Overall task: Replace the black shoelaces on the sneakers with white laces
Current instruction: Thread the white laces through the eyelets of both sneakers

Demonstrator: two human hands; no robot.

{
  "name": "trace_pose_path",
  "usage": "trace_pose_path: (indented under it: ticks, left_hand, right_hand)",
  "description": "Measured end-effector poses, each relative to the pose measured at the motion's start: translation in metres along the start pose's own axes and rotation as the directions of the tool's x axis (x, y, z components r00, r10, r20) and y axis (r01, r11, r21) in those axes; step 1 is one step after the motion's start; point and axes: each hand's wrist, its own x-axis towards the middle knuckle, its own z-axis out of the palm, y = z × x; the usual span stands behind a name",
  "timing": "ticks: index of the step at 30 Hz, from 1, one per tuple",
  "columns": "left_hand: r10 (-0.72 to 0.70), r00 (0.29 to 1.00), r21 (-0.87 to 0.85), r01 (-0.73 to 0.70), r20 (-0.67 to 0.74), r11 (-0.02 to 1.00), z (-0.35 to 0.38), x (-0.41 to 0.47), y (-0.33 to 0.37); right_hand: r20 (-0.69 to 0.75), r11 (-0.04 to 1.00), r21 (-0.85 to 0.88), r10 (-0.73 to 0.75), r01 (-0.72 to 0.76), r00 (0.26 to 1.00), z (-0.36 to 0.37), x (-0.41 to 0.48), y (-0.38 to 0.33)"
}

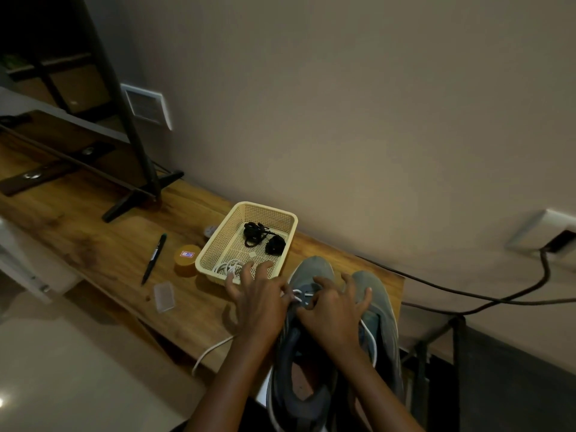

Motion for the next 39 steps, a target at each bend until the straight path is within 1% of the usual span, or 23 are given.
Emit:
trace_pose_path:
  ticks: [4, 6, 8, 11, 13, 15, 17, 20, 24, 26, 27, 29, 31, 33, 35, 37, 39]
  left_hand:
    - [-0.132, 0.987, -0.035, 0.129, -0.092, 0.991, -0.007, 0.002, -0.012]
    - [-0.171, 0.979, -0.05, 0.167, -0.106, 0.985, -0.009, 0.002, -0.018]
    - [-0.113, 0.991, -0.049, 0.109, -0.078, 0.993, -0.008, 0.001, -0.017]
    - [0.069, 0.997, -0.031, -0.07, -0.03, 0.997, -0.005, -0.001, -0.007]
    - [0.1, 0.995, -0.004, -0.1, 0.018, 0.995, -0.002, -0.003, 0.0]
    - [0.073, 0.997, 0.02, -0.074, 0.038, 0.997, 0.0, -0.003, 0.002]
    - [0.043, 0.999, 0.014, -0.043, 0.022, 0.999, -0.001, -0.002, 0.001]
    - [-0.028, 0.999, 0.002, 0.028, -0.035, 1.0, -0.004, -0.001, -0.004]
    - [-0.176, 0.974, -0.041, 0.172, -0.14, 0.984, -0.007, 0.002, -0.013]
    - [-0.164, 0.973, -0.035, 0.16, -0.165, 0.987, -0.006, 0.003, -0.016]
    - [-0.119, 0.981, -0.042, 0.113, -0.154, 0.993, -0.006, 0.004, -0.015]
    - [0.019, 0.994, -0.039, -0.023, -0.106, 0.999, -0.006, 0.003, -0.01]
    - [0.096, 0.995, -0.005, -0.096, -0.039, 0.995, -0.005, 0.001, -0.003]
    - [0.094, 0.996, 0.029, -0.094, 0.012, 0.995, -0.001, -0.001, 0.0]
    - [0.072, 0.997, 0.036, -0.073, 0.028, 0.997, 0.0, -0.001, 0.0]
    - [0.034, 0.999, 0.035, -0.034, 0.009, 0.999, -0.003, 0.0, -0.001]
    - [-0.058, 0.997, -0.002, 0.058, -0.043, 0.998, -0.01, 0.002, -0.008]
  right_hand:
    - [-0.011, 1.0, 0.008, 0.006, -0.006, 1.0, 0.002, -0.001, 0.0]
    - [-0.017, 1.0, 0.0, 0.002, -0.002, 1.0, 0.001, -0.002, 0.0]
    - [-0.026, 1.0, -0.016, -0.009, 0.009, 1.0, 0.0, -0.002, -0.002]
    - [-0.03, 0.999, -0.037, -0.019, 0.017, 0.999, -0.002, -0.002, -0.003]
    - [-0.033, 0.999, -0.05, -0.018, 0.017, 0.999, -0.002, -0.001, -0.004]
    - [-0.034, 0.998, -0.058, -0.017, 0.015, 0.999, -0.002, -0.001, -0.004]
    - [-0.033, 0.998, -0.052, -0.019, 0.018, 0.999, -0.002, -0.001, -0.004]
    - [-0.032, 0.999, -0.034, -0.023, 0.022, 0.999, -0.002, -0.001, -0.003]
    - [-0.042, 0.998, -0.058, -0.039, 0.037, 0.998, -0.003, -0.002, -0.003]
    - [-0.045, 0.994, -0.096, -0.063, 0.059, 0.997, -0.004, -0.003, -0.004]
    - [-0.047, 0.991, -0.111, -0.075, 0.07, 0.996, -0.004, -0.003, -0.004]
    - [-0.045, 0.99, -0.12, -0.084, 0.078, 0.995, -0.005, -0.003, -0.005]
    - [-0.05, 0.99, -0.12, -0.082, 0.075, 0.995, -0.005, -0.003, -0.005]
    - [-0.053, 0.989, -0.131, -0.082, 0.074, 0.995, -0.005, -0.003, -0.005]
    - [-0.046, 0.99, -0.122, -0.077, 0.071, 0.996, -0.005, -0.002, -0.005]
    - [-0.039, 0.992, -0.109, -0.072, 0.068, 0.997, -0.005, -0.003, -0.004]
    - [-0.036, 0.992, -0.102, -0.074, 0.07, 0.997, -0.006, -0.002, -0.004]
